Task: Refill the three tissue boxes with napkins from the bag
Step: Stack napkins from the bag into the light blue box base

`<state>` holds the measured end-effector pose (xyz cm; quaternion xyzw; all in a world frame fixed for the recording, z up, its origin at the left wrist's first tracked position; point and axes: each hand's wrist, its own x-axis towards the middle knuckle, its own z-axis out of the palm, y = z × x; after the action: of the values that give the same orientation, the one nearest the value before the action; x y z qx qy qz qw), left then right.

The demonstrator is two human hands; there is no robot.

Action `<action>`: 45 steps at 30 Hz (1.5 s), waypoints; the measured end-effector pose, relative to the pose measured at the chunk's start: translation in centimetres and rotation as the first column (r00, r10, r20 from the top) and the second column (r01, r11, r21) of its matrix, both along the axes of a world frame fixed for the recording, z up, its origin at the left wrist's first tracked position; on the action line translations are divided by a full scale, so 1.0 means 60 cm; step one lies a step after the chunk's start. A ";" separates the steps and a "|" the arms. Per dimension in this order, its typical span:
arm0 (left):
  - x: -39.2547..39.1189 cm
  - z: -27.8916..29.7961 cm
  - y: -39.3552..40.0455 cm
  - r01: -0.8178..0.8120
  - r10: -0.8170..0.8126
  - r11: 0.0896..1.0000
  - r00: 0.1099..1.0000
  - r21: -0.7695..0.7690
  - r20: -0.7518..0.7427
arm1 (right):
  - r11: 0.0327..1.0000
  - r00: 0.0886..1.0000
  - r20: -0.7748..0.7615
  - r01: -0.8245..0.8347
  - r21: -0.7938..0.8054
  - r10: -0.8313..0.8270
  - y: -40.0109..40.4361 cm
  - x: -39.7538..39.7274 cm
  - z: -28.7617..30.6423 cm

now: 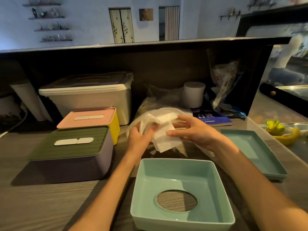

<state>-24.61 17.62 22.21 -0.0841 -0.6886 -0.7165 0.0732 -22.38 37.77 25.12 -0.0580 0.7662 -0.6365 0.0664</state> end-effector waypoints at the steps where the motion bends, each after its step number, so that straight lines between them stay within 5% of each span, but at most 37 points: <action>1: 0.001 0.003 0.000 0.001 -0.012 0.993 0.996 0.119 0.092 | 1.000 1.000 -0.005 -0.010 0.009 0.010 -0.001 0.000 0.002; 5: -0.002 0.006 -0.005 0.015 -0.103 0.935 0.968 0.353 0.231 | 0.994 0.998 -0.060 0.008 0.112 -0.002 -0.008 0.001 0.004; 12: 0.007 0.001 -0.002 0.204 -0.280 0.940 0.919 0.273 0.277 | 0.959 0.940 -0.299 0.225 0.173 -0.166 -0.034 0.002 -0.004; 17: 0.009 0.012 -0.001 0.255 -0.397 0.881 0.857 0.398 0.329 | 0.927 0.830 -0.476 0.367 0.076 -0.290 -0.028 0.001 -0.004; 23: 0.010 0.010 -0.010 0.192 -0.394 0.855 0.844 0.482 0.363 | 0.952 0.900 -0.314 0.296 -0.071 -0.303 -0.020 0.006 0.018; 27: 0.006 0.003 -0.015 0.171 -0.422 0.828 0.816 0.534 0.394 | 0.966 0.989 -0.120 0.060 -0.250 -0.092 -0.025 0.014 0.025; 32: 0.012 0.004 0.009 0.278 -0.559 0.766 0.733 0.580 0.388 | 0.985 0.953 -0.284 0.141 0.099 -0.108 -0.045 0.009 -0.005; 37: 0.022 0.007 0.012 0.361 -0.574 0.782 0.735 0.509 0.362 | 0.926 0.874 -0.434 0.327 0.189 -0.219 -0.038 0.000 -0.012; 40: 0.022 0.012 0.014 0.357 -0.550 0.801 0.757 0.481 0.354 | 0.892 0.919 -0.310 0.339 0.298 -0.246 -0.028 0.007 0.005; 45: 0.008 0.005 0.023 0.247 -0.465 0.832 0.800 0.497 0.380 | 0.863 0.996 0.071 0.016 0.504 -0.060 -0.024 0.010 0.002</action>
<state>-24.11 18.98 22.48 -0.0149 -0.4827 -0.8462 -0.2251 -21.76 36.35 25.24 0.0033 0.9032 -0.4177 0.0988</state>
